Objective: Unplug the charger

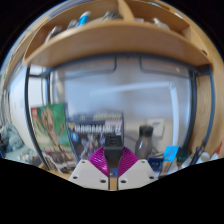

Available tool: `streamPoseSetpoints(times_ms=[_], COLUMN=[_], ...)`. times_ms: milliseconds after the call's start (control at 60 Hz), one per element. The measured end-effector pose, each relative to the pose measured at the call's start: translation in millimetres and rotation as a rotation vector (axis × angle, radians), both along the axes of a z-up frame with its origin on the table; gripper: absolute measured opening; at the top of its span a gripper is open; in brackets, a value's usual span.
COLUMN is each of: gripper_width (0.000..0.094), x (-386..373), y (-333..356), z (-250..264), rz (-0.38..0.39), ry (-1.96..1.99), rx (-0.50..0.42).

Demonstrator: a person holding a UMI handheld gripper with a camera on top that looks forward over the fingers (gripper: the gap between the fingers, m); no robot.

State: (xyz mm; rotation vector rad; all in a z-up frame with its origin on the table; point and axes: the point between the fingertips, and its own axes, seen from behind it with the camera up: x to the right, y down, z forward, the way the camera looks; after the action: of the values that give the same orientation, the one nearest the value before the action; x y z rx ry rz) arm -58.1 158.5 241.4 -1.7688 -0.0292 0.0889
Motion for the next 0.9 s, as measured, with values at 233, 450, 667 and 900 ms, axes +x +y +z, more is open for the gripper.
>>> streamPoseSetpoints(times_ms=[233,450,667,900], gripper_width=[0.0086,0.0089,0.0121,0.0236], x=[126.9,215.7,243.5,251.1], y=[-51.0,-104.4,-128.8,-114.9], z=[-16.8,-152.0,-234.5,-255.4], rz=[-0.071,-0.125,-0.077,-0.086], ry=[-0.109,-0.064,-0.075,-0.089], rx=[-0.234,-0.609,-0.839,-0.826])
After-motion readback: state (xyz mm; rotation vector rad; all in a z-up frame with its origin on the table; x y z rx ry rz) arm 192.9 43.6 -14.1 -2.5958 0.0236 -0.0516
